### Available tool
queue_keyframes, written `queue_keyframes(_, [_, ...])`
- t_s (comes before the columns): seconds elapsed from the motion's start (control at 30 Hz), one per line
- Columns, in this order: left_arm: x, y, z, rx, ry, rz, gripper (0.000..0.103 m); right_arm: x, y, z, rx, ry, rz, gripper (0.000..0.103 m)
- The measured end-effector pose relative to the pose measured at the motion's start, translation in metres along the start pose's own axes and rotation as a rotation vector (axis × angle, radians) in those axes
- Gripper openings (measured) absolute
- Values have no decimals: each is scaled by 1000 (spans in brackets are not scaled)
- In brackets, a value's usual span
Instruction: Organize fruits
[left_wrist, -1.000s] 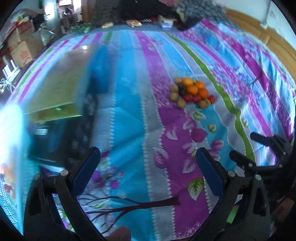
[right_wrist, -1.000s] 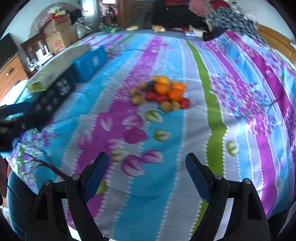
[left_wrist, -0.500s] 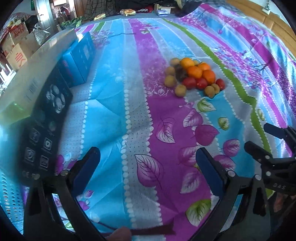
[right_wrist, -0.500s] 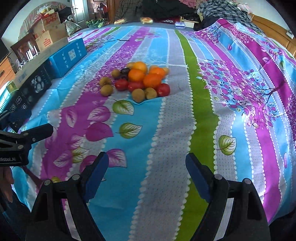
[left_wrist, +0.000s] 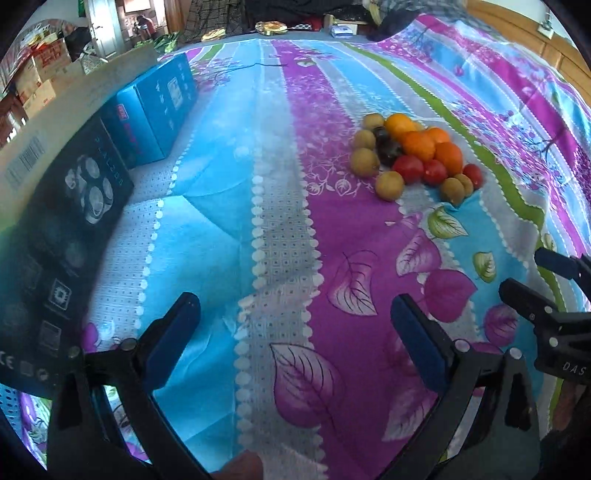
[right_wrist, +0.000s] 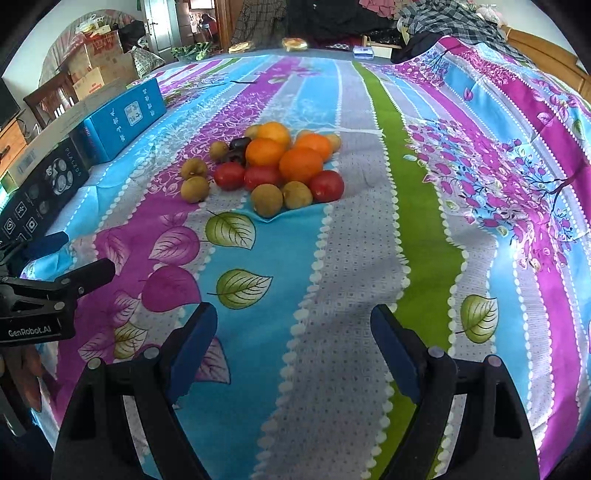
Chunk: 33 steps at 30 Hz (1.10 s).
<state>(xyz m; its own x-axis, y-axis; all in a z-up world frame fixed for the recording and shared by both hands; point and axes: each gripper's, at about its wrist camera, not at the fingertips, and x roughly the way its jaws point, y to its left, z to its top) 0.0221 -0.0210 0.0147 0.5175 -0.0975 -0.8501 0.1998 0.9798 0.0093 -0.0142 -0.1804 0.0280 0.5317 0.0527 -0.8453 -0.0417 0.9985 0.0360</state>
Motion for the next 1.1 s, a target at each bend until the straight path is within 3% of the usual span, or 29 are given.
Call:
queue_keyframes(0.3, [13, 2, 2, -20, -9, 37, 103, 10, -2, 3, 14, -32, 19, 88])
queue_keyframes(0.53, [20, 2, 2, -37, -12, 51, 103, 18, -2, 3, 18, -39, 23, 95])
queue_keyframes(1.1, [19, 1, -2, -30, -49, 68, 103, 19, -2, -4, 106, 20, -69, 103])
